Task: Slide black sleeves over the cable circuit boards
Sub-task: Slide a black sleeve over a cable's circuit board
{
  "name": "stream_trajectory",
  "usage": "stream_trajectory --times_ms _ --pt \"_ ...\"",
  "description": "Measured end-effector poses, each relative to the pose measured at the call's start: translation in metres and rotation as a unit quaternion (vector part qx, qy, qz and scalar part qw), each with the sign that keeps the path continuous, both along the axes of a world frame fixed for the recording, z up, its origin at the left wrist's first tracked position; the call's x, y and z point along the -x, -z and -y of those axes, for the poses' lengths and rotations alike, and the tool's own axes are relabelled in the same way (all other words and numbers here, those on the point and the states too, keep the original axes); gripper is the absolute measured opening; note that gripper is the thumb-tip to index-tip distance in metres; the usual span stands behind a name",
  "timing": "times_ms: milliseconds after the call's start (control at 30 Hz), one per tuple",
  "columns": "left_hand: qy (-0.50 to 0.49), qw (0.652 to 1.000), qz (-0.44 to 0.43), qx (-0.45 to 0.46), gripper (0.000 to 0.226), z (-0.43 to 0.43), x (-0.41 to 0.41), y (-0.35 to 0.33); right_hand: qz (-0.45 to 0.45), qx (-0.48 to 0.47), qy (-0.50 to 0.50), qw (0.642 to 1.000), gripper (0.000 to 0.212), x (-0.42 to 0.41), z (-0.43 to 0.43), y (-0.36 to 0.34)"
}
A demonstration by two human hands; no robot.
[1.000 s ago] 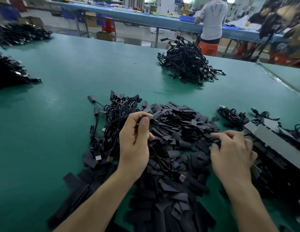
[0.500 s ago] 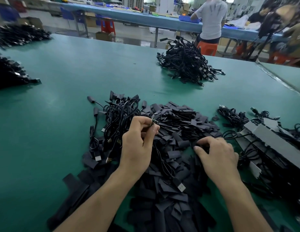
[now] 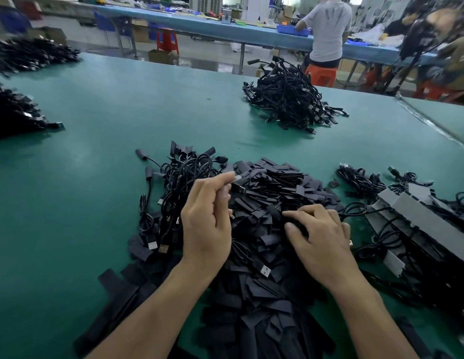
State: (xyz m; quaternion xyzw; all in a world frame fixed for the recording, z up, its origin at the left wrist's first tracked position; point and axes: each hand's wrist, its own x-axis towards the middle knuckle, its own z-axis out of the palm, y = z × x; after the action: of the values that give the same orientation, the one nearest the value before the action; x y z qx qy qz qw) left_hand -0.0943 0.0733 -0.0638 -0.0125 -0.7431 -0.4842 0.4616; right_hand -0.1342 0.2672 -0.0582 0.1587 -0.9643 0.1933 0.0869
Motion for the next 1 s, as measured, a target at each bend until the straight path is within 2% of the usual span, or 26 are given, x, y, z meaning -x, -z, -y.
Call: stream_trajectory --times_ms 67,133,233,333,533,700,800,900,1000 --pt "0.022 0.999 0.04 0.013 0.025 -0.001 -0.001 0.001 0.004 -0.023 -0.003 1.0 0.027 0.001 0.0 0.001" --pt "0.05 0.995 0.078 0.025 0.023 -0.001 -0.001 0.002 -0.005 0.006 -0.001 1.0 0.019 0.001 -0.001 0.001" --pt "0.079 0.99 0.103 0.061 0.013 -0.002 -0.001 0.003 -0.048 0.109 0.005 0.993 0.016 0.0 -0.001 -0.002" --pt "0.091 0.983 0.129 0.089 0.015 -0.002 0.0 0.005 -0.067 0.196 0.025 0.978 0.029 -0.002 0.001 -0.005" --pt "0.1 0.979 0.143 0.106 0.018 -0.001 0.0 0.003 -0.001 0.38 -0.046 0.924 0.03 -0.005 0.006 -0.008" --pt "0.115 0.975 0.172 0.084 0.014 -0.001 0.0 0.003 0.043 0.428 -0.094 0.898 0.034 -0.007 0.016 -0.006" --pt "0.124 0.971 0.191 0.073 0.013 0.0 0.0 0.005 0.046 0.436 -0.1 0.893 0.03 -0.008 0.019 -0.006" --pt "0.13 0.969 0.202 0.06 0.019 0.001 0.001 0.006 0.064 0.446 -0.096 0.888 0.021 -0.009 0.019 -0.006" --pt "0.129 0.969 0.203 0.053 0.026 0.0 0.001 0.005 0.091 0.444 -0.093 0.887 0.024 -0.009 0.02 -0.007"
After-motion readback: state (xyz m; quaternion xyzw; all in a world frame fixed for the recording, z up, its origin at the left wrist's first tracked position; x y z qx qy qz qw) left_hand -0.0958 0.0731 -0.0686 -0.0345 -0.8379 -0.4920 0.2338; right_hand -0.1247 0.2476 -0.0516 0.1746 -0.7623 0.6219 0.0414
